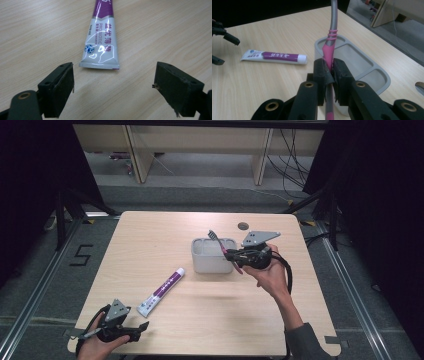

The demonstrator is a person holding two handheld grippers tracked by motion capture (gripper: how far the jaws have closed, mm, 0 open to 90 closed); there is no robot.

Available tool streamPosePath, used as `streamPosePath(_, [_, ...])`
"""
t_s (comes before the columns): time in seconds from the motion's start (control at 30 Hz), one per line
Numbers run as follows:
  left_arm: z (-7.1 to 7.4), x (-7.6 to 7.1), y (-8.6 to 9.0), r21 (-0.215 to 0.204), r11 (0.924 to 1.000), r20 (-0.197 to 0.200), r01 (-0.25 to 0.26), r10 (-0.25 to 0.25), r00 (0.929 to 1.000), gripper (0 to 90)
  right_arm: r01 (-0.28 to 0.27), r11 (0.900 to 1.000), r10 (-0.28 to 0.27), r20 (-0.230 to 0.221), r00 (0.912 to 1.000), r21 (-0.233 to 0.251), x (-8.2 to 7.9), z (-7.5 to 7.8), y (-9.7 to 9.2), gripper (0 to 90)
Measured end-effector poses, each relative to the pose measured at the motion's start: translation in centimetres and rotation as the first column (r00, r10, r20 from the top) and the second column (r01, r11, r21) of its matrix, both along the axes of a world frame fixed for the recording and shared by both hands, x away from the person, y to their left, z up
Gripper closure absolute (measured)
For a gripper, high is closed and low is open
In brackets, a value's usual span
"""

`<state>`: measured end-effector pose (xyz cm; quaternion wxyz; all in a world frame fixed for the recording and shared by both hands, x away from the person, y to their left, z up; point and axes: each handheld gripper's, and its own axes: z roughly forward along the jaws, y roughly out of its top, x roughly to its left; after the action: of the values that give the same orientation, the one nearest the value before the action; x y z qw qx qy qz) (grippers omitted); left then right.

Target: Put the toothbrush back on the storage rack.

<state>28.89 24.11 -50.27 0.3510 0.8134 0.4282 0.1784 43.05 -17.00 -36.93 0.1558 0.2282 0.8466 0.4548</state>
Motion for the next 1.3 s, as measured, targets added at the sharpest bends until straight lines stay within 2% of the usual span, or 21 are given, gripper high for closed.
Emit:
streamPosePath(0.03, [0.0, 0.0, 0.1, 0.004, 1.0, 0.0, 0.006, -0.006, 1.0, 15.9, 0.007, 0.9997, -0.007, 0.007, 1.0, 0.021, 0.4, 0.1, 0.1, 82.0])
streamPosePath(0.1, [0.1, 0.0, 0.2, 0.019, 0.9997, -0.007, 0.016, -0.016, 0.9999, 15.9, 0.01, 0.9997, -0.01, 0.003, 0.9999, 0.023, 0.5, 0.2, 0.1, 82.0])
streamPosePath(0.13, [0.1, 0.0, 0.2, 0.016, 0.9998, -0.005, 0.015, -0.015, 0.9999, 15.9, 0.013, 0.9994, -0.014, 0.011, 0.9998, 0.033, 0.7, 0.2, 0.2, 81.9])
streamPosePath(0.17, [0.0, 0.0, 0.0, -0.012, 0.9999, 0.0, 0.004, -0.004, 1.0, 15.9, 0.014, 0.9989, -0.014, 0.009, 0.9999, 0.045, 1.0, 0.4, 0.2, 81.9])
streamPosePath(0.2, [0.1, 0.0, 0.2, 0.014, 0.9997, -0.006, 0.02, -0.02, 0.9998, 15.9, 0.029, 0.9981, -0.029, 0.006, 0.9996, 0.055, 1.0, 0.4, 0.3, 82.0])
streamPosePath(0.27, [0.1, 0.0, 0.2, 0.007, 0.9998, 0.002, 0.017, -0.017, 0.9998, 15.9, 0.027, 0.9982, -0.027, 0.005, 0.9996, 0.053, 1.2, 0.5, 0.2, 82.0])
streamPosePath(0.3, [0.1, 0.0, 0.2, 0.006, 0.9998, 0.001, 0.018, -0.018, 0.9998, 15.9, 0.044, 0.9963, -0.044, -0.001, 0.999, 0.074, 1.3, 0.4, 0.3, 82.0])
streamPosePath(0.4, [0.1, 0.0, 0.2, 0.008, 0.9998, -0.004, 0.018, -0.018, 0.9998, 15.9, 0.047, 0.9963, -0.048, 0.012, 0.9988, 0.072, 1.8, 0.5, 0.2, 82.0])
streamPosePath(0.53, [0.1, 0.0, 0.2, 0.004, 0.9998, 0.0, 0.018, -0.018, 0.9998, 15.9, 0.063, 0.9948, -0.063, -0.002, 0.998, 0.08, 2.3, 0.8, 0.1, 82.0])
streamPosePath(0.57, [0.1, 0.1, 0.2, 0.005, 0.9998, -0.001, 0.018, -0.018, 0.9998, 15.9, 0.061, 0.994, -0.06, -0.008, 0.9982, 0.091, 2.5, 0.9, 0.2, 82.0])
streamPosePath(0.6, [0.1, 0.1, 0.2, 0.005, 0.9998, -0.002, 0.021, -0.021, 0.9998, 15.9, 0.069, 0.9923, -0.07, 0.004, 0.9976, 0.103, 2.7, 1.1, 0.1, 82.0])
streamPosePath(0.67, [0.0, 0.0, 0.1, 0.003, 0.9998, -0.003, 0.019, -0.019, 0.9998, 15.9, 0.08, 0.9903, -0.079, -0.015, 0.9968, 0.114, 2.9, 1.2, 0.2, 82.0])
streamPosePath(0.73, [0.1, 0.0, 0.2, 0.009, 0.9997, -0.003, 0.021, -0.021, 0.9998, 15.9, 0.091, 0.987, -0.09, -0.014, 0.9958, 0.132, 3.2, 1.3, 0.3, 82.0])
streamPosePath(0.77, [0.1, 0.1, 0.2, 0.007, 0.9998, -0.003, 0.021, -0.021, 0.9998, 15.9, 0.086, 0.9886, -0.087, 0.002, 0.9962, 0.124, 3.4, 1.5, 0.2, 82.0])
streamPosePath(0.8, [0.1, 0.0, 0.2, 0.007, 0.9998, 0.001, 0.021, -0.021, 0.9998, 15.9, 0.098, 0.9866, -0.097, -0.014, 0.9952, 0.131, 3.4, 1.6, 0.3, 82.0])
streamPosePath(0.83, [0.1, 0.0, 0.2, -0.003, 0.9998, 0.002, 0.021, -0.021, 0.9998, 15.9, 0.092, 0.9843, -0.092, -0.006, 0.9958, 0.151, 3.6, 1.6, 0.3, 81.9])
streamPosePath(0.87, [0.1, 0.0, 0.2, -0.014, 0.9998, 0.005, 0.014, -0.014, 0.9999, 15.9, 0.096, 0.9839, -0.095, -0.019, 0.9953, 0.151, 3.8, 1.8, 0.3, 82.0])
streamPosePath(1.1, [0.0, 0.1, 0.1, -0.014, 0.9999, 0.002, 0.005, -0.005, 1.0, 15.9, 0.124, 0.9736, -0.121, -0.024, 0.9923, 0.192, 5.1, 1.9, -0.1, 82.0])
streamPosePath(1.13, [0.0, 0.1, 0.1, -0.018, 0.9998, 0.008, 0.007, -0.007, 0.9999, 15.9, 0.131, 0.9704, -0.125, -0.043, 0.9912, 0.202, 5.1, 1.9, -0.1, 82.0])
streamPosePath(1.17, [0.0, 0.1, 0.1, -0.015, 0.9998, 0.002, 0.01, -0.01, 1.0, 15.9, 0.137, 0.9713, -0.133, -0.031, 0.9906, 0.195, 5.4, 1.9, -0.1, 82.0])
streamPosePath(1.3, [0.0, 0.1, 0.1, -0.01, 0.9999, 0.001, 0.009, -0.009, 1.0, 15.9, 0.153, 0.9643, -0.148, -0.037, 0.9882, 0.216, 6.2, 1.9, -0.2, 81.9])
